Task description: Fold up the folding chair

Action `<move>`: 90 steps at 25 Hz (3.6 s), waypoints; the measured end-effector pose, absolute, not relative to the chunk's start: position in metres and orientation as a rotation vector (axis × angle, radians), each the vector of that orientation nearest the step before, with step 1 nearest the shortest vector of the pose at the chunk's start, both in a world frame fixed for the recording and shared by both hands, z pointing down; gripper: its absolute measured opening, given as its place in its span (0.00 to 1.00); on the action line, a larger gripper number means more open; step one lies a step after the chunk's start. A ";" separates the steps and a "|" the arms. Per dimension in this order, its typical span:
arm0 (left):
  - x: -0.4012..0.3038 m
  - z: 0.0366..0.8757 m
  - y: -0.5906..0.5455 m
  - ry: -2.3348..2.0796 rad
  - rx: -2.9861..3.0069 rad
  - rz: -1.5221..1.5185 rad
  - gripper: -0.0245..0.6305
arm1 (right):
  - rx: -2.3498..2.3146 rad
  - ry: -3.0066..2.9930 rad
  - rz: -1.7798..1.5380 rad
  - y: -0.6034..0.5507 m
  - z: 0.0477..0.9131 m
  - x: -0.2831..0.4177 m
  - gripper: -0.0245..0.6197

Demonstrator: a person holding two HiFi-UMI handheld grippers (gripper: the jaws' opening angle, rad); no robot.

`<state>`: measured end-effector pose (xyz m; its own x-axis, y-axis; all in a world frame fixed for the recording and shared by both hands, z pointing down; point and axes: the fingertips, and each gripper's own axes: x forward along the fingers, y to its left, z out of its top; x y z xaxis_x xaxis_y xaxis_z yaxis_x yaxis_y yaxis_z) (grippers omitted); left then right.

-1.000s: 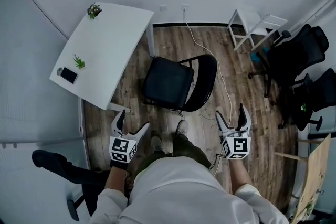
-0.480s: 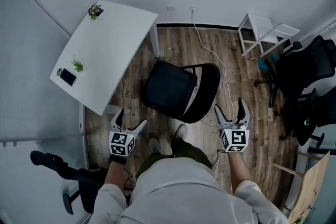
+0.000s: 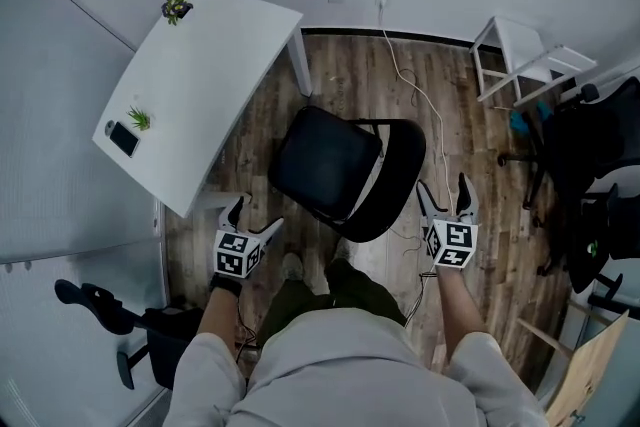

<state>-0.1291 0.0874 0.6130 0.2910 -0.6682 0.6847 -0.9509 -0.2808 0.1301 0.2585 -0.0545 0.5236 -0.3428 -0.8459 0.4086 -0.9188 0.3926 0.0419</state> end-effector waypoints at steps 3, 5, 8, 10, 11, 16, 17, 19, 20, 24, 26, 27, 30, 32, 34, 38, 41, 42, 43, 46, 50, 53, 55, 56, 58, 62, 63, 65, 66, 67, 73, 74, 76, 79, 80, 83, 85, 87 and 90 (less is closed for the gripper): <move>-0.126 0.639 0.079 -1.410 1.996 0.737 0.76 | 1.518 -2.269 0.328 -0.073 0.545 0.265 0.70; -0.125 0.653 0.076 -1.385 1.980 0.766 0.76 | 1.517 -2.258 0.361 -0.080 0.555 0.265 0.70; -0.127 0.674 0.073 -1.345 1.958 0.807 0.76 | 1.520 -2.234 0.399 -0.088 0.568 0.266 0.70; -0.130 0.689 0.069 -1.323 1.943 0.827 0.76 | 1.522 -2.219 0.429 -0.092 0.577 0.266 0.70; -0.131 0.696 0.067 -1.311 1.936 0.835 0.76 | 1.523 -2.211 0.447 -0.094 0.583 0.266 0.70; -0.140 0.736 0.057 -1.239 1.901 0.851 0.76 | 1.539 -2.164 0.515 -0.102 0.604 0.265 0.70; -0.141 0.744 0.055 -1.225 1.898 0.856 0.76 | 1.544 -2.153 0.529 -0.104 0.608 0.265 0.70; -0.144 0.760 0.048 -1.194 1.897 0.871 0.76 | 1.549 -2.133 0.558 -0.107 0.616 0.265 0.70; -0.146 0.767 0.044 -1.177 1.898 0.880 0.76 | 1.548 -2.123 0.575 -0.109 0.620 0.265 0.70; -0.153 0.799 0.025 -1.112 1.889 0.902 0.76 | 1.538 -2.076 0.634 -0.118 0.637 0.265 0.70; -0.159 0.814 0.017 -1.088 1.878 0.904 0.76 | 1.534 -2.058 0.650 -0.122 0.644 0.263 0.70; -0.161 0.822 0.012 -1.078 1.876 0.907 0.76 | 1.533 -2.051 0.655 -0.124 0.648 0.261 0.70; -0.168 0.841 -0.002 -1.058 1.871 0.916 0.76 | 1.528 -2.032 0.669 -0.131 0.657 0.259 0.70; -0.171 0.853 -0.011 -1.051 1.868 0.907 0.76 | 1.523 -2.021 0.681 -0.134 0.663 0.258 0.70; -0.172 0.863 -0.019 -1.040 1.872 0.898 0.76 | 1.518 -2.013 0.706 -0.137 0.670 0.258 0.70; -0.174 0.887 -0.034 -1.008 1.882 0.911 0.76 | 1.510 -2.001 0.760 -0.144 0.681 0.260 0.70; -0.177 0.905 -0.043 -0.985 1.881 0.925 0.75 | 1.489 -1.991 0.792 -0.149 0.689 0.259 0.70; -0.177 0.911 -0.045 -0.977 1.879 0.929 0.76 | 1.481 -1.988 0.801 -0.151 0.692 0.258 0.70; -0.178 0.917 -0.048 -0.970 1.875 0.931 0.76 | 1.473 -1.985 0.809 -0.152 0.695 0.257 0.70; -0.181 0.937 -0.055 -0.950 1.858 0.925 0.75 | 1.454 -1.978 0.831 -0.158 0.707 0.252 0.70; -0.187 0.962 -0.064 -0.936 1.840 0.919 0.75 | 1.442 -1.983 0.862 -0.170 0.720 0.245 0.70; -0.190 0.977 -0.067 -0.913 1.829 0.934 0.75 | 1.443 -1.973 0.898 -0.172 0.725 0.245 0.70; -0.191 0.986 -0.068 -0.896 1.818 0.947 0.75 | 1.444 -1.956 0.920 -0.172 0.729 0.249 0.70; -0.191 0.992 -0.067 -0.886 1.810 0.954 0.75 | 1.444 -1.946 0.929 -0.172 0.731 0.252 0.70; -0.192 1.004 -0.066 -0.868 1.793 0.961 0.75 | 1.440 -1.928 0.953 -0.173 0.736 0.255 0.70; -0.195 1.026 -0.066 -0.849 1.765 0.949 0.75 | 1.426 -1.918 0.986 -0.177 0.743 0.257 0.69; -0.195 1.031 -0.066 -0.843 1.761 0.949 0.74 | 1.425 -1.916 0.993 -0.178 0.745 0.258 0.68; -0.193 1.041 -0.065 -0.827 1.755 0.957 0.74 | 1.417 -1.913 0.999 -0.179 0.747 0.260 0.64; -0.193 1.045 -0.066 -0.821 1.752 0.964 0.74 | 1.405 -1.913 1.002 -0.180 0.748 0.260 0.62; -0.193 1.050 -0.066 -0.815 1.750 0.972 0.74 | 1.392 -1.914 1.009 -0.180 0.749 0.260 0.61; -0.203 1.082 -0.072 -0.810 1.715 0.980 0.74 | 1.365 -1.911 1.106 -0.182 0.758 0.260 0.60; -0.203 1.085 -0.073 -0.811 1.712 0.973 0.74 | 1.360 -1.911 1.118 -0.182 0.759 0.260 0.60; -0.204 1.092 -0.075 -0.808 1.709 0.969 0.74 | 1.348 -1.910 1.135 -0.182 0.760 0.259 0.59; -0.206 1.103 -0.073 -0.797 1.700 0.976 0.74 | 1.326 -1.900 1.171 -0.182 0.763 0.257 0.57; -0.206 1.107 -0.072 -0.796 1.697 0.972 0.74 | 1.318 -1.895 1.184 -0.182 0.765 0.256 0.56; -0.208 1.117 -0.076 -0.797 1.688 0.950 0.74 | 1.300 -1.873 1.217 -0.184 0.769 0.252 0.52; -0.208 1.123 -0.077 -0.792 1.687 0.941 0.74 | 1.289 -1.854 1.236 -0.184 0.770 0.250 0.49; -0.207 1.128 -0.078 -0.776 1.688 0.928 0.74 | 1.273 -1.850 1.249 -0.184 0.771 0.248 0.46; -0.205 1.134 -0.079 -0.724 1.688 0.886 0.75 | 1.256 -1.835 1.281 -0.185 0.771 0.242 0.37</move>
